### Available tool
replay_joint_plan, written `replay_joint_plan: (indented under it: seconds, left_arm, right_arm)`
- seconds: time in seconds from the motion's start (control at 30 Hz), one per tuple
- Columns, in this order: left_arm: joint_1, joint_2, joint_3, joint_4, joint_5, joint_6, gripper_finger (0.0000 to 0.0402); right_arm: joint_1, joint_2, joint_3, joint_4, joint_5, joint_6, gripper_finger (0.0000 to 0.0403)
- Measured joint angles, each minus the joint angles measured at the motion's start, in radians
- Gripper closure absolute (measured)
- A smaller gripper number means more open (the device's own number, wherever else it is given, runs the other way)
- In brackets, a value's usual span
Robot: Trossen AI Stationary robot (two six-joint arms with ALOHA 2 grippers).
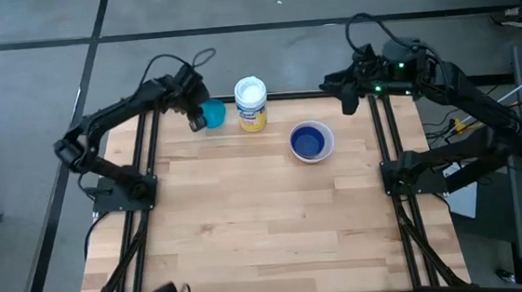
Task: Nest bowls inside each other
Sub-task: Stack the light blue bowl on the blue bowl
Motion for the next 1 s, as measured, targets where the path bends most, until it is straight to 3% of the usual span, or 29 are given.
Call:
replay_joint_plan:
  seconds: [0.33, 0.57, 1.0]
  left_arm:
    - [0.208, 0.139, 0.000, 0.113, 0.138, 0.031, 0.0254]
    - [0.242, 0.210, 0.000, 0.142, 0.205, 0.065, 0.0252]
    - [0.280, 0.318, 0.029, 0.150, 0.200, 0.111, 0.0251]
  right_arm:
    - [0.047, 0.047, 0.000, 0.029, 0.000, -0.001, 0.0205]
    - [0.047, 0.068, 0.000, 0.060, 0.000, -0.008, 0.0195]
    - [0.047, 0.092, 0.000, 0.084, 0.000, -0.006, 0.0208]
